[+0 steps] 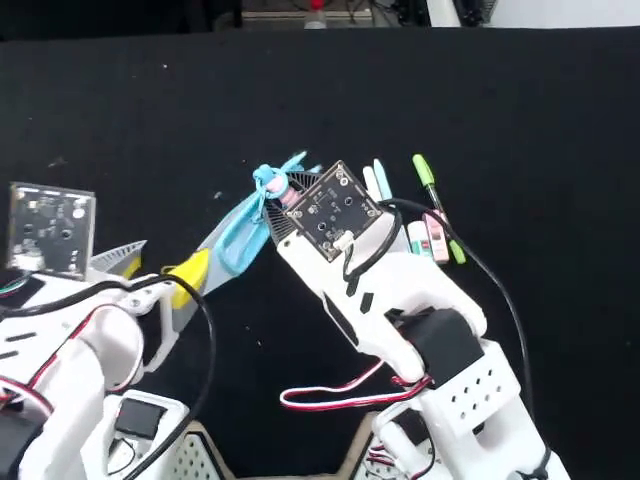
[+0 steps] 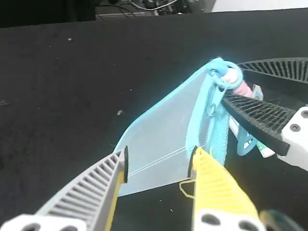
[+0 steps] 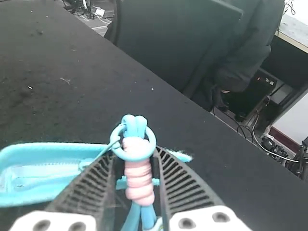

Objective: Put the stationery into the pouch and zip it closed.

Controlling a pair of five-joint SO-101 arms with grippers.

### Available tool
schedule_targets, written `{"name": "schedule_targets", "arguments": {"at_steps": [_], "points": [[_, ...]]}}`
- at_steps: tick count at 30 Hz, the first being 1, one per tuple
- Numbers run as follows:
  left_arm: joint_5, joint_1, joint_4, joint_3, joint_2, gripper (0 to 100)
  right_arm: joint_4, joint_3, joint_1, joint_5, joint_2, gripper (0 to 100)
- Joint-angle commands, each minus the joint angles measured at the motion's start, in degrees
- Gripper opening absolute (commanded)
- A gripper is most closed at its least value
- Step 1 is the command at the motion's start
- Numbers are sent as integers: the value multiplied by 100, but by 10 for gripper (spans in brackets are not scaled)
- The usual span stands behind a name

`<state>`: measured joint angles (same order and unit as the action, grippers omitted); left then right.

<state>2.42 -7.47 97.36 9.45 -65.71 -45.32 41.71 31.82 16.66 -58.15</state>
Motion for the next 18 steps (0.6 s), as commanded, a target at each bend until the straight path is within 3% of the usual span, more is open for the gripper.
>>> {"name": "schedule_targets", "arguments": {"at_steps": [1,9,15,18], "points": [[35,-163,-290,-22,70,227,97,-145,-62,-9,22,11],[343,-171,-378,-4,70,228,97,-145,-62,-9,22,11],[484,-892,-765,760,53,227,105,-57,-62,-9,4,11],[457,-734,-941,1051,53,227,105,-48,-62,-9,22,11]]}}
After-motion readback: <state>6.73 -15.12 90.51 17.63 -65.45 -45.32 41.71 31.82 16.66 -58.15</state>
